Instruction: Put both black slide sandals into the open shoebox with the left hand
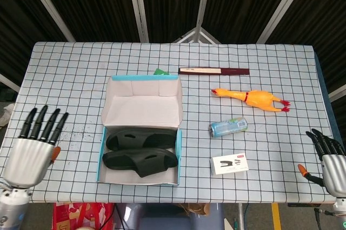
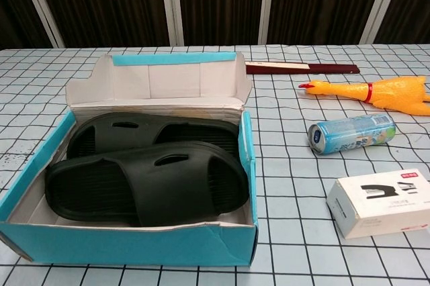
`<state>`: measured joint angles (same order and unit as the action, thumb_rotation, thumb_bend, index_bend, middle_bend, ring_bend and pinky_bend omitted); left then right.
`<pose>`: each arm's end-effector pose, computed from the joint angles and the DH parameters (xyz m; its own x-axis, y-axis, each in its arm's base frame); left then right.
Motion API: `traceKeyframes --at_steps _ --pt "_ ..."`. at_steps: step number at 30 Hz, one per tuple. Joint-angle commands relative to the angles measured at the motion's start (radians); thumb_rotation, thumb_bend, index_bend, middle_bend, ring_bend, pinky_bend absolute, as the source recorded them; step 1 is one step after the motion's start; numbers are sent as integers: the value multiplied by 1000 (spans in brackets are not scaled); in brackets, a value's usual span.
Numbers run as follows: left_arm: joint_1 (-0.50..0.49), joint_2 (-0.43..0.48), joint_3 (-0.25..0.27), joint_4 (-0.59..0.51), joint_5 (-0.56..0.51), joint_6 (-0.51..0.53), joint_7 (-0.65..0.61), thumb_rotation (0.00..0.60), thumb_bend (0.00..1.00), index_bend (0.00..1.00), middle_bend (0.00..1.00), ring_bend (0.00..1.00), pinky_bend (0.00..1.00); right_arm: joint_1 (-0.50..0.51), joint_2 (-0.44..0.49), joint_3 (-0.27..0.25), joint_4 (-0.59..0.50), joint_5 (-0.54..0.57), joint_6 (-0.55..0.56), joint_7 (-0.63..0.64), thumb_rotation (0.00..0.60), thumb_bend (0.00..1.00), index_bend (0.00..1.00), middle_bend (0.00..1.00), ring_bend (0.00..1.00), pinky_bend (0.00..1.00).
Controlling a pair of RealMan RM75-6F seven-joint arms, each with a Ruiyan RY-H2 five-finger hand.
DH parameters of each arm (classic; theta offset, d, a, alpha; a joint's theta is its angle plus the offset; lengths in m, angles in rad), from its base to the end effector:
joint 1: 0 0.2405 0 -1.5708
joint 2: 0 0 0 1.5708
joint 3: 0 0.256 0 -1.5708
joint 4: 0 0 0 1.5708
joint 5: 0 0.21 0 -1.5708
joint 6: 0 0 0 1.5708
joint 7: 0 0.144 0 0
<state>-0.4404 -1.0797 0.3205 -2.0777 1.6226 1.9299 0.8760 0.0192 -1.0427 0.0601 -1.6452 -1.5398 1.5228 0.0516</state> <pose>-0.1745 0.1762 0.1707 0.7036 -0.2988 0.6447 0.6300 -0.1573 -0.7605 -0.3126 -0.1626 0.1843 0.3897 0.0208 0.9207 -0.9209 0.0081 0.3896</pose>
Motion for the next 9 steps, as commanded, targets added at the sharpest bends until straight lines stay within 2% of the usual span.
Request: traceKeyframes --at_steps 1,5,9 --pt "222 26 -49 225 -218 56 -411 600 158 115 125 48 124 -1 -11 -1 2 4 9 -49 600 254 138 118 167 145" --pt "256 16 -105 279 -321 -17 -527 600 159 108 111 47 125 2 -13 -2 -8 16 -3 -75 600 253 138 118 167 138" --pt "257 22 -146 333 -374 -122 -618 600 166 97 95 48 124 6 -14 1 -23 29 -13 -97 600 254 139 119 167 137"
